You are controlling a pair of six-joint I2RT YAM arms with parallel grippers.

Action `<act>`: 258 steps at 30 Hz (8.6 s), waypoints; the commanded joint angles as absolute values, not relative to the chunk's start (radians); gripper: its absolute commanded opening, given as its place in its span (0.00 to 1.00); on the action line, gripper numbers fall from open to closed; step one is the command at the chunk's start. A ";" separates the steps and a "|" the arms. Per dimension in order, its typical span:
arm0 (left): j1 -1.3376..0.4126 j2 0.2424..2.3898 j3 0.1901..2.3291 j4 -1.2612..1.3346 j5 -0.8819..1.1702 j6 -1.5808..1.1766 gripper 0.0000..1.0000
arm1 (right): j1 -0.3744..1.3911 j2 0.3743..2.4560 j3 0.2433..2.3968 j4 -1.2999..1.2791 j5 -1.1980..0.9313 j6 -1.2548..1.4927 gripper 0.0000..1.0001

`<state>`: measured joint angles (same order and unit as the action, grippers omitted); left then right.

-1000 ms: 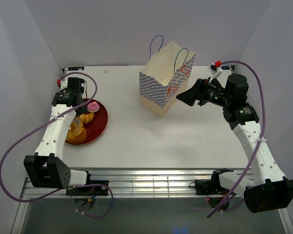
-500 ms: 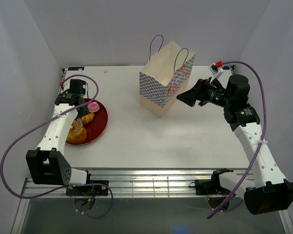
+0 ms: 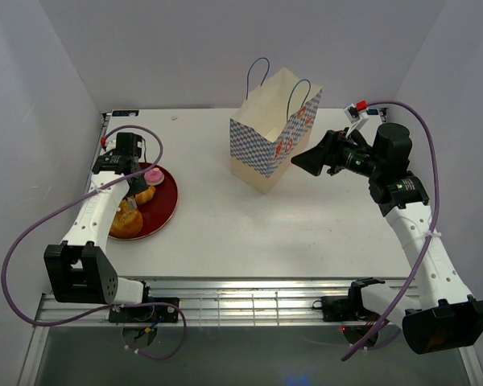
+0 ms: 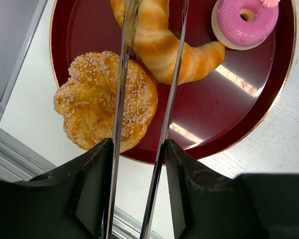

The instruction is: Place the fake bread into the paper bag

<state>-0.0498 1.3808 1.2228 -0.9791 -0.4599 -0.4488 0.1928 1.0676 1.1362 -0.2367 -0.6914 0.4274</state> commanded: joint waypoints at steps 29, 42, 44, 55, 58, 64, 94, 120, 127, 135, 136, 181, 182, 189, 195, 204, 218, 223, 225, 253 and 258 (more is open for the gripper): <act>-0.037 1.261 1.302 -0.976 -0.387 -0.448 0.24 | 0.199 1.083 1.215 -0.256 -0.638 0.413 0.94; -0.035 1.177 1.462 -0.992 -0.267 -0.425 0.23 | 0.199 1.216 1.390 -0.193 -0.520 0.462 0.94; -0.037 1.170 1.500 -0.991 -0.233 -0.417 0.23 | 0.199 1.247 1.439 -0.164 -0.503 0.486 0.94; -0.037 1.163 1.692 -0.991 -0.043 -0.413 0.24 | 0.199 1.397 1.601 -0.153 -0.417 0.494 0.95; -0.037 1.167 1.738 -0.962 0.076 -0.437 0.24 | 0.201 1.423 1.608 -0.146 -0.408 0.494 0.95; -0.035 1.174 1.724 -0.821 0.306 -0.550 0.25 | 0.209 1.451 1.571 -0.055 -0.393 0.518 0.99; -0.311 1.315 1.713 -0.588 0.265 -0.627 0.24 | 0.453 1.649 1.687 -0.012 0.067 0.192 0.91; -0.604 1.388 1.756 -0.577 -0.072 -0.637 0.22 | 0.448 1.416 1.490 -0.044 -0.181 0.388 0.09; -0.675 1.379 1.720 -0.586 -0.162 -0.649 0.22 | 0.446 1.312 1.379 -0.038 -0.213 0.416 0.08; -0.738 1.385 1.690 -0.586 -0.187 -0.676 0.21 | 0.446 1.198 1.240 -0.032 -0.201 0.429 0.14; -0.764 1.391 1.687 -0.586 -0.193 -0.681 0.21 | 0.446 1.187 1.233 -0.034 -0.199 0.431 0.14; -0.847 1.629 1.928 -0.701 -0.328 -0.611 0.52 | 0.436 1.141 1.229 -0.103 -0.181 0.394 0.50; -0.845 1.623 1.927 -0.703 -0.327 -0.609 0.52 | 0.434 1.141 1.229 -0.101 -0.181 0.394 0.50; -0.845 1.500 1.856 -0.722 -0.339 -0.614 0.48 | 0.431 1.137 1.220 -0.103 -0.184 0.394 0.50; -0.845 1.366 1.822 -0.831 -0.409 -0.607 0.45 | 0.426 1.135 1.218 -0.103 -0.199 0.397 0.51; -0.844 1.171 1.815 -1.113 -0.598 -0.635 0.44 | 0.420 1.131 1.218 -0.112 -0.215 0.399 0.52; -0.770 1.117 1.703 -1.402 -0.775 -0.740 0.49 | 0.414 1.158 1.221 -0.138 -0.262 0.382 0.56; -0.445 1.190 1.600 -1.241 -0.519 -0.576 0.46 | 0.405 1.161 1.229 -0.152 -0.267 0.361 0.58; -0.253 1.187 1.525 -1.142 -0.387 -0.500 0.43 | 0.396 1.160 1.230 -0.156 -0.275 0.354 0.59; 0.268 1.078 1.007 -0.759 0.340 -0.753 0.46 | 0.382 1.121 1.209 -0.169 -0.314 0.373 0.60; 0.298 1.057 0.939 -0.701 0.373 -0.785 0.46 | 0.382 1.118 1.201 -0.169 -0.316 0.373 0.60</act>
<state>0.2832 1.1069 0.9569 -0.7811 0.3183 -0.7498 0.3862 1.1450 1.1950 -0.1833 -0.3023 0.3782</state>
